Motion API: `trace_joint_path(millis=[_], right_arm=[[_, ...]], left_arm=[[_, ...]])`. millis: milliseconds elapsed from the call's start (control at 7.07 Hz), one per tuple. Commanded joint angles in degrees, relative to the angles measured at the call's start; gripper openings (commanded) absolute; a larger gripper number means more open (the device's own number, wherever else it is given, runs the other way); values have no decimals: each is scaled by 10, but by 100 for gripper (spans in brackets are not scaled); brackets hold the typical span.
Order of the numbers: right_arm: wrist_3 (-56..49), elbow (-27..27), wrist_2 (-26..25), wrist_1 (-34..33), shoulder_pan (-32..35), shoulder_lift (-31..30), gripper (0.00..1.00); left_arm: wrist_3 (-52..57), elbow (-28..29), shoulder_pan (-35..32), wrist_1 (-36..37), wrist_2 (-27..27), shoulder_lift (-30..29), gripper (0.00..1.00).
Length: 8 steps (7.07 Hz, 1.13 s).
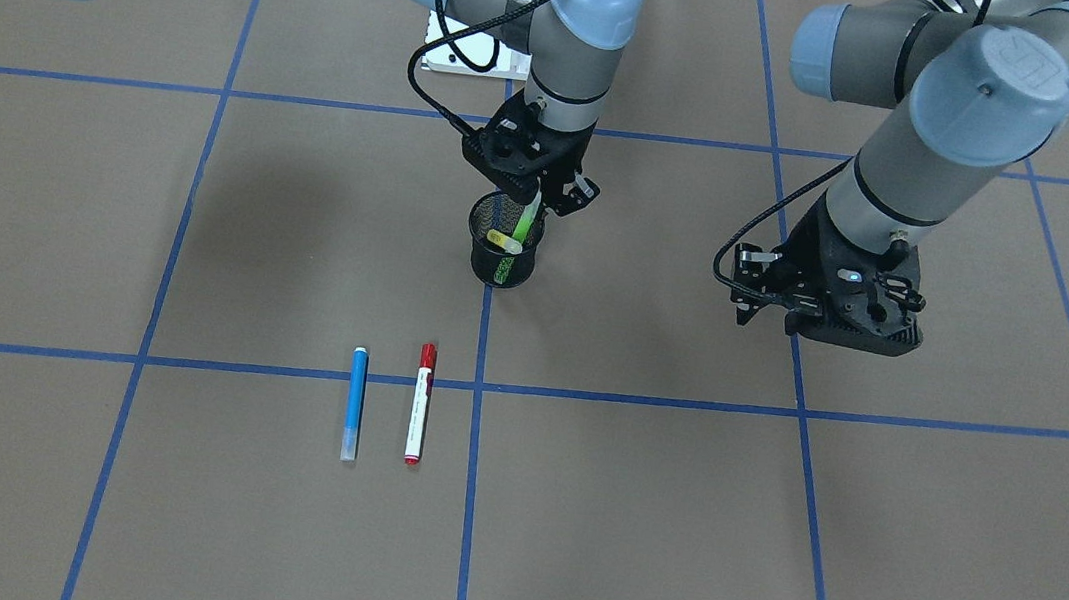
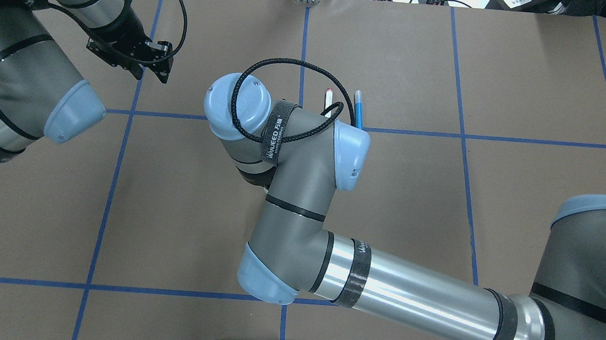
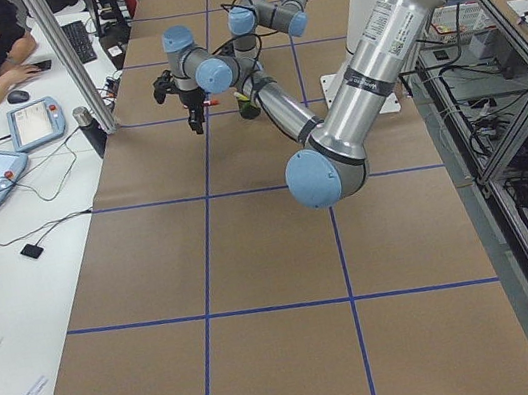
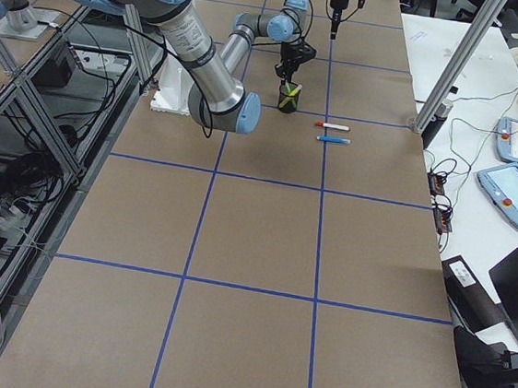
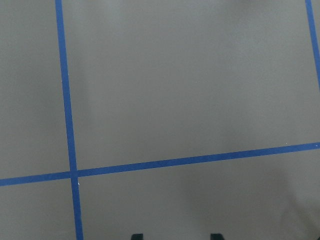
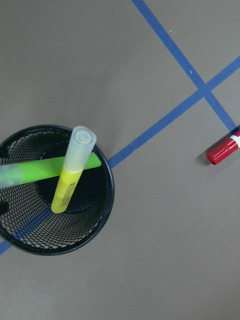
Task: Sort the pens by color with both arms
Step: 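Lower the right gripper into the cup onto the green highlighter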
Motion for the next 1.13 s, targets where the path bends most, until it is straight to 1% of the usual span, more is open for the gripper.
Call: trace_joint_path(millis=[0, 141, 283, 565, 707, 990], right_arm=[[1, 1, 0, 0, 0, -1, 29], [1, 1, 0, 0, 0, -2, 21], [0, 2, 0, -2, 1, -3, 15], [-1, 17, 3, -25, 1, -6, 1], [-2, 28, 3, -36, 1, -5, 0], [-3, 72, 4, -66, 2, -2, 0]], left_arm=[[0, 1, 0, 0, 0, 0, 55], [0, 1, 0, -1, 0, 0, 55], [0, 1, 1, 0, 1, 0, 55], [0, 1, 1, 0, 1, 0, 55], [0, 1, 1, 0, 1, 0, 55], [0, 1, 1, 0, 1, 0, 56]])
